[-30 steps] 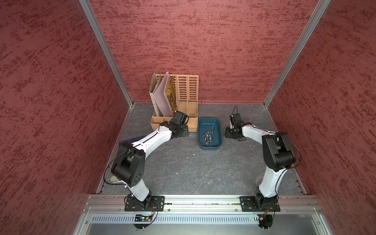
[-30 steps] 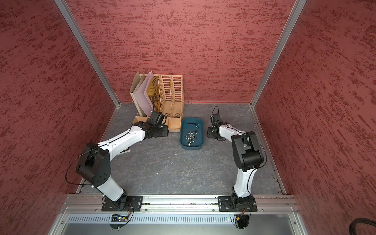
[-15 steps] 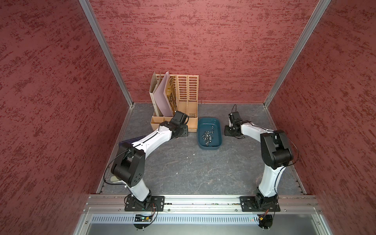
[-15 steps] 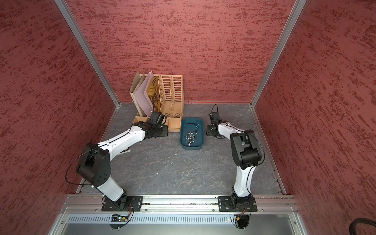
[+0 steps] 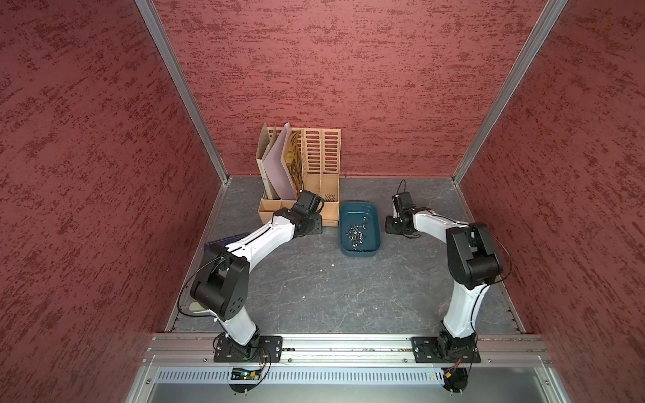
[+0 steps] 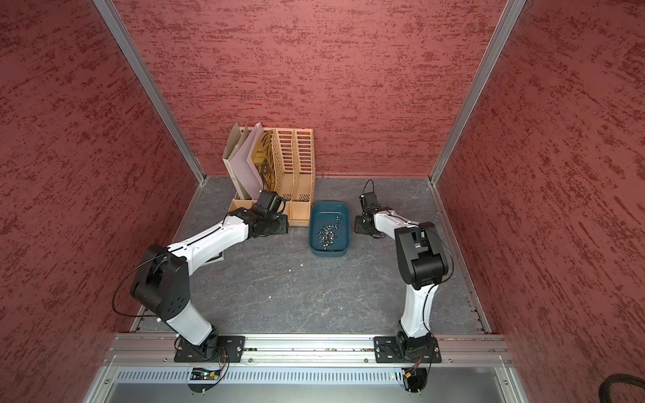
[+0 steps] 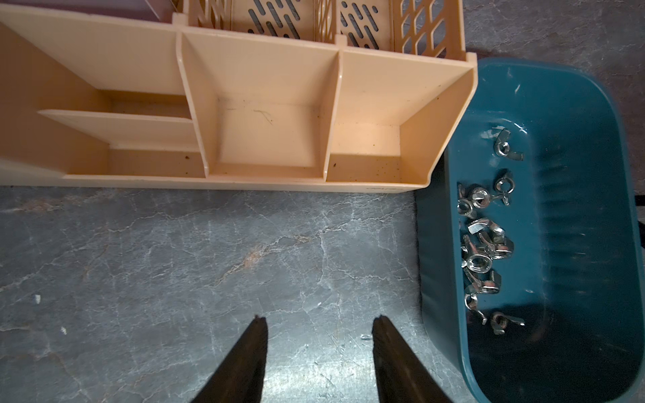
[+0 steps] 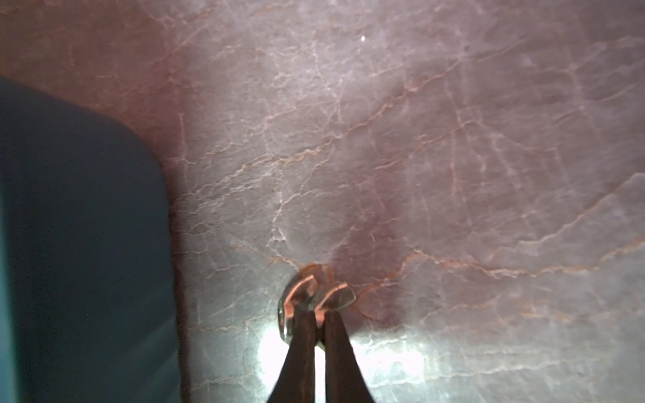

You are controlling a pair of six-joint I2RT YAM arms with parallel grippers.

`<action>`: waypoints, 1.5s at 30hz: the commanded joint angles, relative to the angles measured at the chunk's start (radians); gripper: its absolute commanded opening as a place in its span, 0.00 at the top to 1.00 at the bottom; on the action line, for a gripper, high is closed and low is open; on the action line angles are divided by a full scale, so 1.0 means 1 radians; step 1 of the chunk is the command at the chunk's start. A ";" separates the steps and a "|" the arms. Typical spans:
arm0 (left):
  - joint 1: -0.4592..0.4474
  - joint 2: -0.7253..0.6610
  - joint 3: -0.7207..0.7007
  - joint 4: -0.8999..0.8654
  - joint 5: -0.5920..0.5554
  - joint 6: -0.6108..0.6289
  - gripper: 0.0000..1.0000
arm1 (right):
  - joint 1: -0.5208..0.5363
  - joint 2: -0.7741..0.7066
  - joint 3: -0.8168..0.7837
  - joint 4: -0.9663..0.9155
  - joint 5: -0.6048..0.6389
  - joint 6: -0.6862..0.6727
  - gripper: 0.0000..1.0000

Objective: Take out the wing nut from the storage box
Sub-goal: Place the wing nut at the center of the board.

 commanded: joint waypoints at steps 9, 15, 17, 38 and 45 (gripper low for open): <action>-0.002 -0.012 -0.014 -0.007 -0.012 0.004 0.48 | -0.013 0.029 0.016 -0.014 0.003 0.024 0.86; -0.002 -0.011 -0.014 -0.005 -0.011 0.003 0.48 | -0.012 0.022 0.011 -0.011 0.008 0.026 0.76; -0.002 -0.011 -0.016 -0.004 -0.009 0.002 0.48 | -0.012 0.019 0.011 -0.010 0.009 0.026 0.76; -0.004 -0.003 -0.013 0.013 0.006 0.003 0.48 | 0.067 -0.172 0.092 -0.131 0.058 0.005 0.74; -0.006 0.000 -0.003 0.013 0.011 0.002 0.48 | 0.192 -0.135 0.229 -0.182 0.065 -0.003 0.74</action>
